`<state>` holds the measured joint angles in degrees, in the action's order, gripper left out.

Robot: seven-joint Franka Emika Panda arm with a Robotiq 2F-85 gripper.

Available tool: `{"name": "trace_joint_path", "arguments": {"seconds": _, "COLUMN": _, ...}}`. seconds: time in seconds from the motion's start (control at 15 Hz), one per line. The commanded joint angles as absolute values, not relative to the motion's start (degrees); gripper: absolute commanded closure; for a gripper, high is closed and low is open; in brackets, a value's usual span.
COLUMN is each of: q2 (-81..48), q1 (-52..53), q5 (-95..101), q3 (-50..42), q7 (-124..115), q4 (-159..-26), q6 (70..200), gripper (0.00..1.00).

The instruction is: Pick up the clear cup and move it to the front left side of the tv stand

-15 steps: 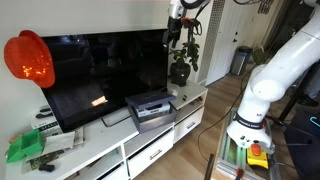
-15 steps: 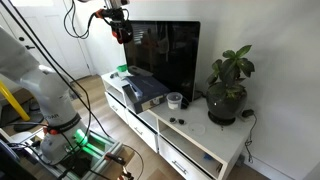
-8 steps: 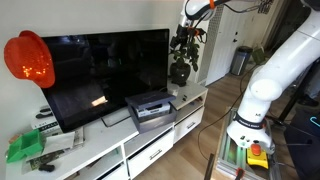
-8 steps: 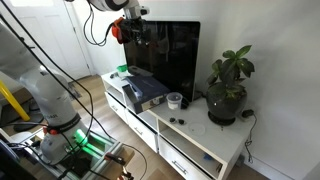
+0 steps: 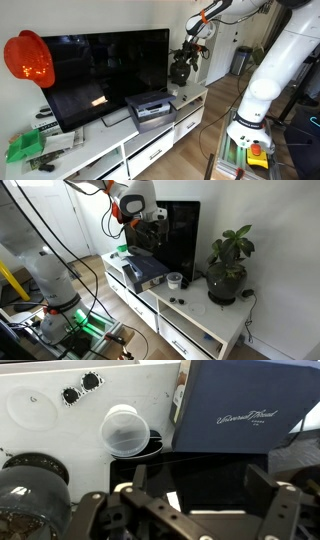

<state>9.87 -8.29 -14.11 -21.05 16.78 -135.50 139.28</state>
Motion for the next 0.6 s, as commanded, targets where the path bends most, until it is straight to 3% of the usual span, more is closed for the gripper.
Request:
{"name": "trace_joint_path", "arguments": {"seconds": 0.0, "q2": 2.7, "q1": -9.3, "q5": -24.3, "q3": -22.7, "q7": 25.4, "q4": -133.5, "q6": 144.1, "gripper": 0.0}}
{"name": "trace_joint_path", "arguments": {"seconds": 0.2, "q2": -3.6, "q1": -11.9, "q5": -29.8, "q3": -21.8, "q7": 30.4, "q4": -130.7, "q6": 146.9, "gripper": 0.0}}
{"name": "trace_joint_path", "arguments": {"seconds": 0.27, "q2": 0.7, "q1": -12.5, "q5": -26.2, "q3": -20.5, "q7": 27.2, "q4": -133.8, "q6": 146.2, "gripper": 0.0}}
{"name": "trace_joint_path", "arguments": {"seconds": 0.53, "q2": -3.5, "q1": -14.0, "q5": -27.5, "q3": -19.6, "q7": 28.5, "q4": -131.4, "q6": 146.8, "gripper": 0.0}}
